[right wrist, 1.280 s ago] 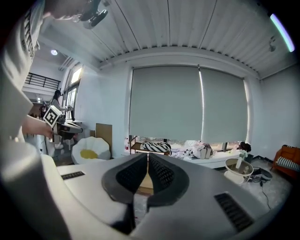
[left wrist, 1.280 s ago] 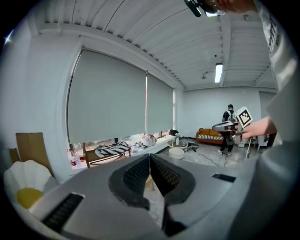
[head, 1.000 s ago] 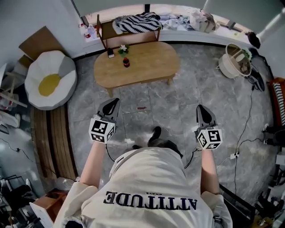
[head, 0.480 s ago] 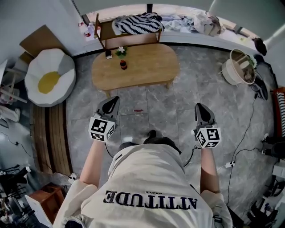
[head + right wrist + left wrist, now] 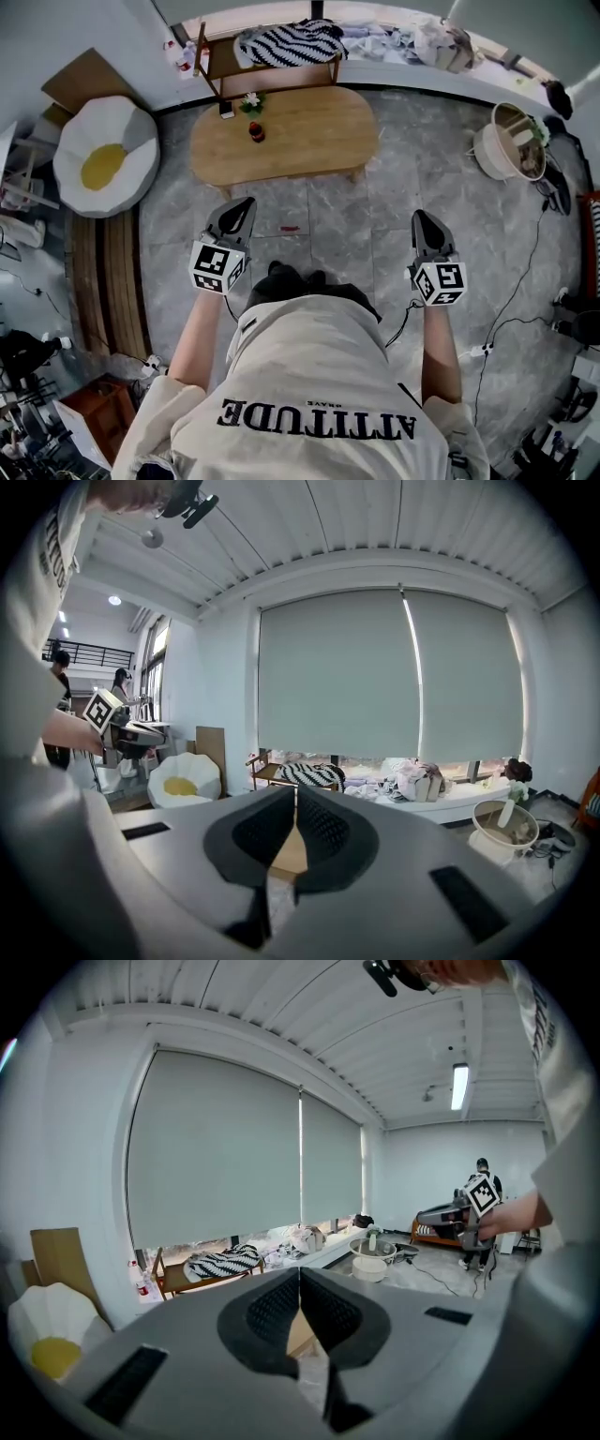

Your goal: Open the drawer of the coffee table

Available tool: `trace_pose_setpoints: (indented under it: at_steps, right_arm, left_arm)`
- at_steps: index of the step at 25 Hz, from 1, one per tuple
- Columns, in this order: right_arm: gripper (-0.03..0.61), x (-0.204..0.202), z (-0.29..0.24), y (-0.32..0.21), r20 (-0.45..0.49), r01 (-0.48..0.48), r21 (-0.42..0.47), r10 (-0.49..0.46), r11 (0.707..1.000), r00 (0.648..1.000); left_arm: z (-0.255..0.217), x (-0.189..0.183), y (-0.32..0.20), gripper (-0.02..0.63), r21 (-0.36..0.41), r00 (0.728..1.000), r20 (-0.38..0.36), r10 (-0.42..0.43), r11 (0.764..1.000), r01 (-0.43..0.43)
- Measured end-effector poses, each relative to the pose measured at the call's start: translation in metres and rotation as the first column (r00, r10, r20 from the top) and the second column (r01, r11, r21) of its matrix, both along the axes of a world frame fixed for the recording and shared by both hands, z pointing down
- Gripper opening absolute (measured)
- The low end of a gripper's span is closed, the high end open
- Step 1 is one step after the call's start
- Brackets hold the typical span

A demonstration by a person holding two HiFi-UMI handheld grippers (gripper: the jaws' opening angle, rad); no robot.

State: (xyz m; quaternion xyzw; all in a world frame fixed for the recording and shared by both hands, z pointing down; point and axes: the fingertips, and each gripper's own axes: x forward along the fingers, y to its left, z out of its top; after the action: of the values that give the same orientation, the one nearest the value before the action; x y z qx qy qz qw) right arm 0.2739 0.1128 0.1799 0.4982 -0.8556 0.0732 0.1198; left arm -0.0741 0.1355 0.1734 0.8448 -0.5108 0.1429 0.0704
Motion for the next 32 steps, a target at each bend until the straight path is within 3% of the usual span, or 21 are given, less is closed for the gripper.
trace_pose_setpoints:
  at_steps: [12,32]
  right_arm:
    - [0.021,-0.01,0.011,-0.038,0.0,-0.007,-0.033,0.008,0.999,1.0]
    - [0.02,-0.088,0.041,-0.154,-0.057,-0.024,-0.118,0.017,0.993,0.998]
  left_arm:
    - [0.011,-0.006,-0.043,0.021,-0.032,1.0,-0.011,0.017,0.999,-0.017]
    - [0.064,-0.064,-0.179,0.021,-0.11,0.996,-0.012,0.085,0.99,-0.086]
